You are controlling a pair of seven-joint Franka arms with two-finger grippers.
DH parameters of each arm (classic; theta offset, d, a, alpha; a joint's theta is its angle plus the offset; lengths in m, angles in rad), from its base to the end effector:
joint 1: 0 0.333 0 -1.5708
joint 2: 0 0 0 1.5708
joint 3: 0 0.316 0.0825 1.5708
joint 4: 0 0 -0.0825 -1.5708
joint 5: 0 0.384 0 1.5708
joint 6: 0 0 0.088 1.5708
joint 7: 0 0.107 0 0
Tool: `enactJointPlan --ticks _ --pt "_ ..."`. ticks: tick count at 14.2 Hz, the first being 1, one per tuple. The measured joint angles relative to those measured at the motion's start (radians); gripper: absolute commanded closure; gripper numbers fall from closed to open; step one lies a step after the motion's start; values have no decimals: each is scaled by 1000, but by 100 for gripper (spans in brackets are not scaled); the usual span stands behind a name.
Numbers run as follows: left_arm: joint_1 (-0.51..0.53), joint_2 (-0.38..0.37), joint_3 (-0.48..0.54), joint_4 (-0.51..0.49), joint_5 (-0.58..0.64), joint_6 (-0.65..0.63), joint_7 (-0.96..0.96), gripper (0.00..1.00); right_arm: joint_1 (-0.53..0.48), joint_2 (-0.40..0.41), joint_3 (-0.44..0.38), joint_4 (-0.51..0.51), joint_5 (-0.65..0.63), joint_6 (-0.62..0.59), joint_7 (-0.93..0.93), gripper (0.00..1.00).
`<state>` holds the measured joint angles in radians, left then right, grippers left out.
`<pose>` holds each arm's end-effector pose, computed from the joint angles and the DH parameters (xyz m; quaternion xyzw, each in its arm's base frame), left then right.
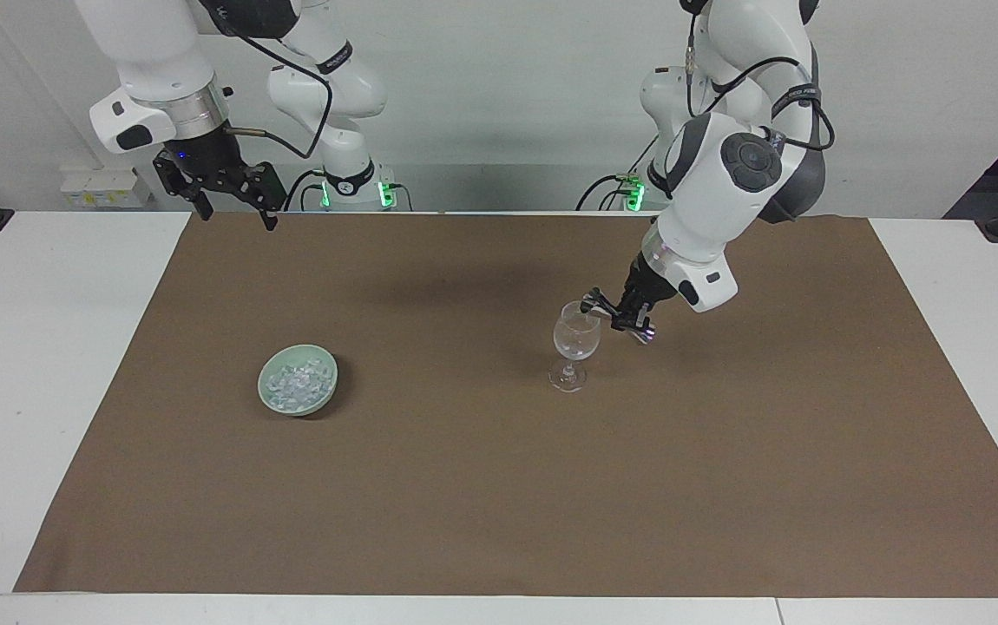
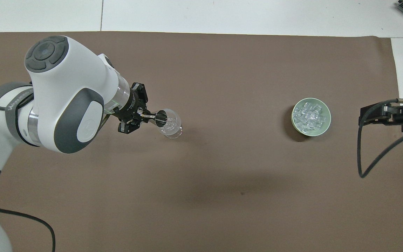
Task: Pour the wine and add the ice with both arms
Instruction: 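Tilt the dark bottle with the left gripper to pour into the glass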
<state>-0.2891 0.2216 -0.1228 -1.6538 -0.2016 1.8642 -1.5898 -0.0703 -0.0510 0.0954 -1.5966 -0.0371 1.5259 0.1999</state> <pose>0.5717 -0.2602 0.4816 0.8089 0.5776 -0.0950 0.0549 0.5339 0.0107 0.6362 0.9959 -0.0880 -0.0075 0.0219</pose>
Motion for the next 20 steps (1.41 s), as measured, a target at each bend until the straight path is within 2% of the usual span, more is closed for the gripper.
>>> enactJointPlan --ticks 20 --pt "-34 -2 -1 26 94 -35 -17 100 1 -1 0 -3 0 0 0 0"
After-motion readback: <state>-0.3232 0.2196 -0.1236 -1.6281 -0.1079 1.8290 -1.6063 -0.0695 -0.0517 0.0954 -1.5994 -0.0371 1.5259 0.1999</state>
